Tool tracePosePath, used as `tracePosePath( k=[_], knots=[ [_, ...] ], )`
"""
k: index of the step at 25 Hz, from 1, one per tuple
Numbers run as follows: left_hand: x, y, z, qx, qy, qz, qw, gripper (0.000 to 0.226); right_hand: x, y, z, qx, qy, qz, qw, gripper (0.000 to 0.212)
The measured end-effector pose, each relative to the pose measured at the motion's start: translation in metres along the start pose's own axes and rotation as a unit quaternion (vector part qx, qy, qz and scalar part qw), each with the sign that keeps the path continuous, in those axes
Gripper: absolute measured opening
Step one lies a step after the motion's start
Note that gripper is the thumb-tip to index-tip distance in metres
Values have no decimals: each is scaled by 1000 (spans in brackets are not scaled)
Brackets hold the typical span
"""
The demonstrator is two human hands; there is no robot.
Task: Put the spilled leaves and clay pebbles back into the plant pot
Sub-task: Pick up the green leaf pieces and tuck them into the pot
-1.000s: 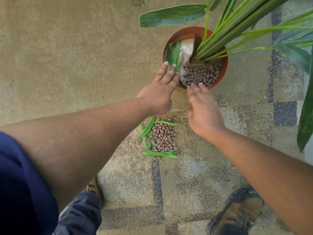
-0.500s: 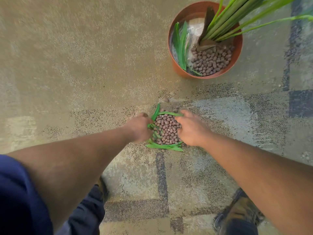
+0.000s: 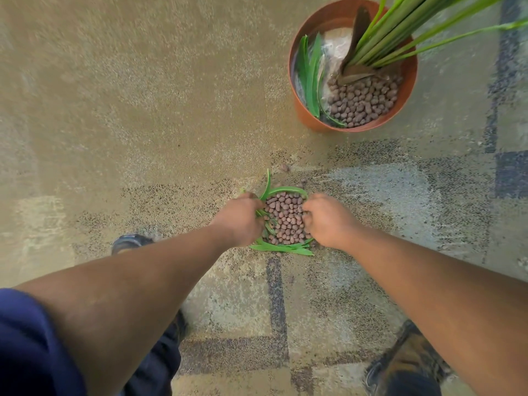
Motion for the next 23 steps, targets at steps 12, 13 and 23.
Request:
tracePosePath(
  k=[12,13,23],
  knots=[
    [16,26,12,260,150,-54,952,19,24,10,-25,-362,-277,-103,884,17],
    [18,28,8,281,149,-49,947,18,27,4,-22,-436,-320,-74,838,27],
    [3,62,-43,406,84,24,910,16,34,51,8,-579,-333,-147,729,11]
  ],
)
Point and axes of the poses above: each hand's wrist, its own x-axis away from the middle knuckle, its own y-axis out of the back of the hand, z = x × y, the point moved 8 cm from there along -x, towards the middle knuckle, and after that the axes turned 14 degrees about -z, right-handed, at the moved point
